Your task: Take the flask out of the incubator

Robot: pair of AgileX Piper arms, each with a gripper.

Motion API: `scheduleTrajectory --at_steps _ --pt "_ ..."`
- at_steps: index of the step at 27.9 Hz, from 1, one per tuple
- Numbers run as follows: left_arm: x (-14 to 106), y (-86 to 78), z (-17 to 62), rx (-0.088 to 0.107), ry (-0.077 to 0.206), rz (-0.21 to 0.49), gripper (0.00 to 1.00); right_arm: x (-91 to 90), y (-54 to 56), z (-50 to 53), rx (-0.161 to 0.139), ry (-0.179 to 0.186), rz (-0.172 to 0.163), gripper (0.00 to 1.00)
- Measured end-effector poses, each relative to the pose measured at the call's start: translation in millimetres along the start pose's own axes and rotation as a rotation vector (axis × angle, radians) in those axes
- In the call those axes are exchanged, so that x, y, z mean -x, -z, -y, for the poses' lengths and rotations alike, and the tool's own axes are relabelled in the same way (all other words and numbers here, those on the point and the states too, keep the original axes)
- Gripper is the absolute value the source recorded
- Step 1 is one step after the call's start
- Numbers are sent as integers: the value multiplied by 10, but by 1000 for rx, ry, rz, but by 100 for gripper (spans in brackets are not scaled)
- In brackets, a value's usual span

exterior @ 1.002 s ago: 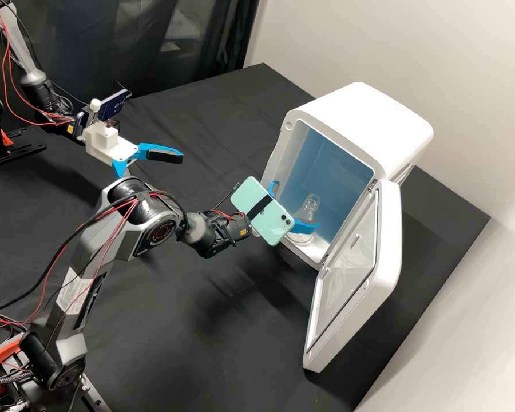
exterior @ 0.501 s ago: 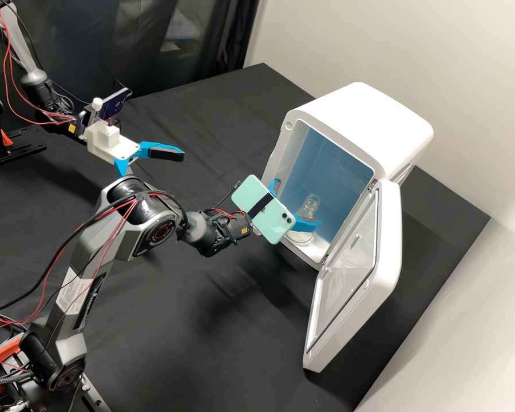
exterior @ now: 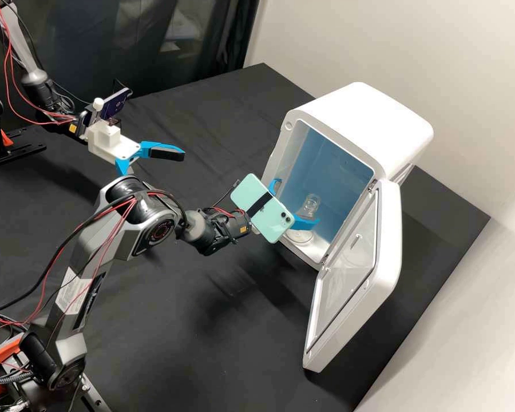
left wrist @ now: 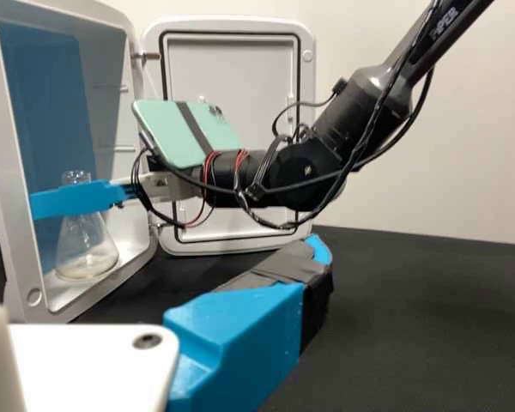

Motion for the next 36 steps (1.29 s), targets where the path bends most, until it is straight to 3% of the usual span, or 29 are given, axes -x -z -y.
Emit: scheduleTrajectory --at_steps 15,36 --pt "-3 4 12 4 4 -1 100 36 -47 35 3 13 15 0" --pt "-2 8 11 4 4 -3 100 71 -32 116 7 37 14 0"
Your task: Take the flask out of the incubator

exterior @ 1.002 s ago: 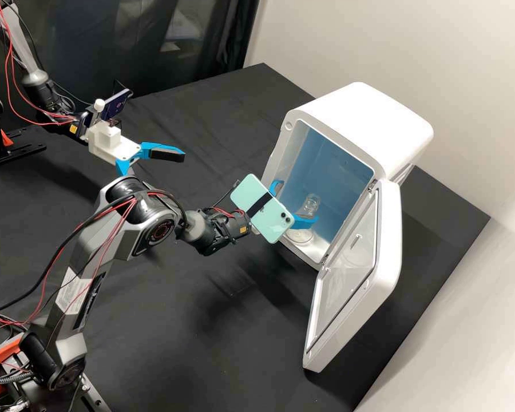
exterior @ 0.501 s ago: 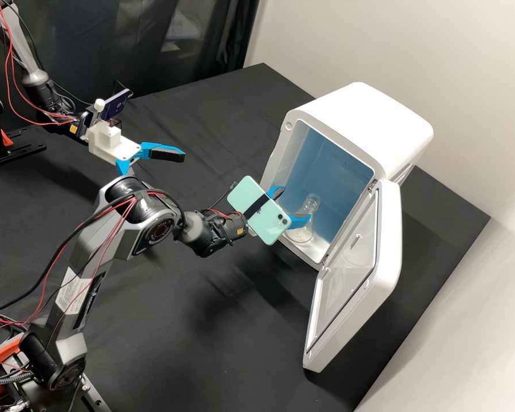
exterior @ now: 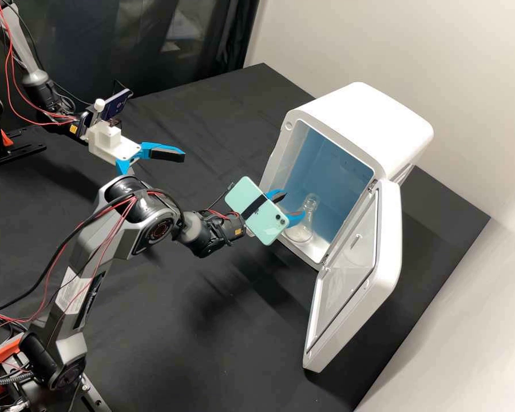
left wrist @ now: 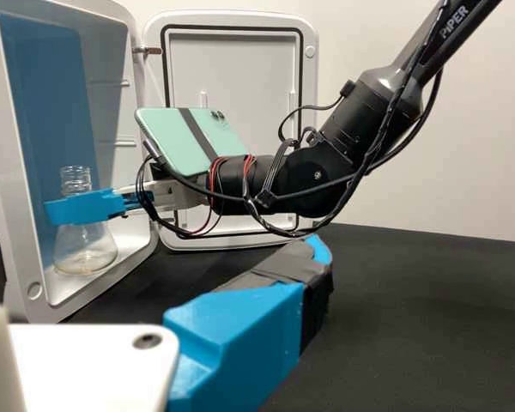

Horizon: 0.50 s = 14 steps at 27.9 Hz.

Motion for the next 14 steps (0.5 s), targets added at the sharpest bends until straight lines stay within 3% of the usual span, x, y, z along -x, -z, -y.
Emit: scheduleTrajectory --at_steps 14 --pt "0 0 0 0 0 0 100 -12 -33 31 2 4 5 0"
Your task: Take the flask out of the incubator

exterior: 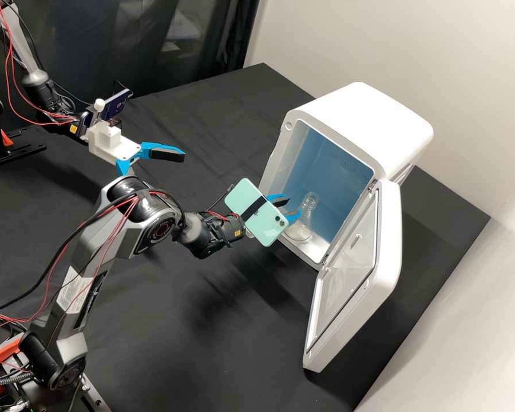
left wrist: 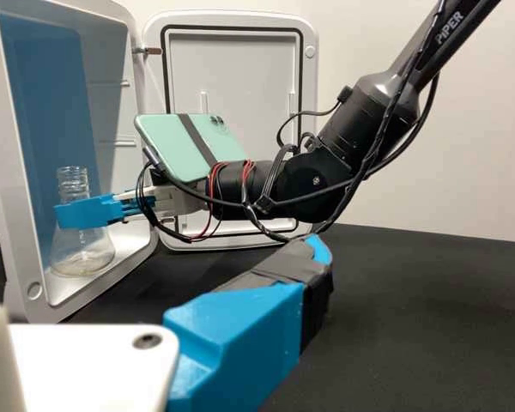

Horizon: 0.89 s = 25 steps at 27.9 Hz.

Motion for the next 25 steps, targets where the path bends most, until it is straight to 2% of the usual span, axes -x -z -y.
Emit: scheduleTrajectory --at_steps 15,25 --pt "0 0 0 2 0 0 100 2 -3 2 0 1 1 0" --pt "0 0 0 2 0 0 100 78 -112 66 0 28 35 0"
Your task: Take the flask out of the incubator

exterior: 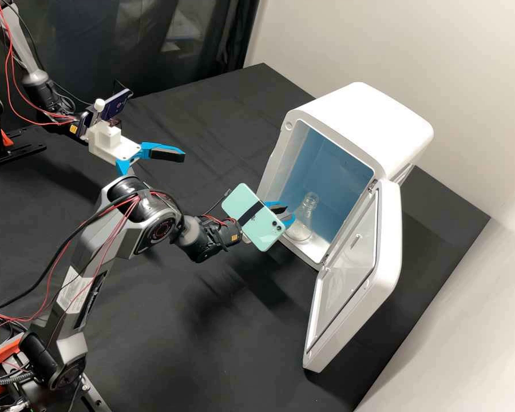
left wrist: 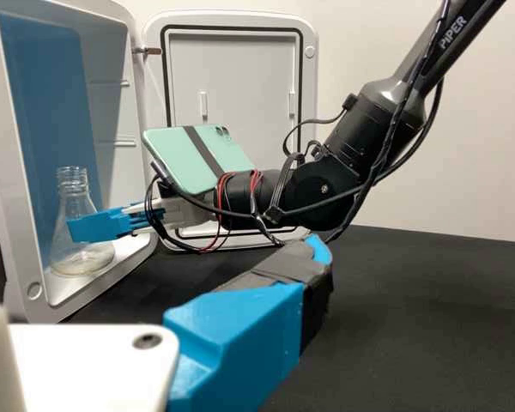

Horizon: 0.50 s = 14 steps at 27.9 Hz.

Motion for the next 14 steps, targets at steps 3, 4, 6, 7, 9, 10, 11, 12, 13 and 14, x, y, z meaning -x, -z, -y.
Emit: scheduleTrajectory --at_steps 3,4,6,7,9,10,11,12,13,14 --pt "0 0 0 0 0 0 100 23 -48 -17 -6 -9 -2 0" --pt "0 0 0 0 0 0 100 32 -67 -29 -18 -19 -3 0" --pt "0 0 0 0 0 0 100 47 -109 -42 -32 -23 6 0" --pt "0 0 0 0 0 0 100 49 -119 -45 -37 -24 9 0" --pt "0 0 0 0 0 0 100 52 -135 -54 -37 -26 14 0" --pt "0 0 0 0 0 0 100 55 -139 -53 -37 -26 14 0" --pt "0 0 0 0 0 0 100 55 -139 -53 -37 -26 14 100" --pt "0 0 0 0 0 0 100 55 -137 -55 -37 -28 12 100" --pt "0 0 0 0 0 0 100 55 -136 -57 -37 -30 10 100" --pt "0 0 0 0 0 0 100 55 -136 -56 -37 -30 11 100"
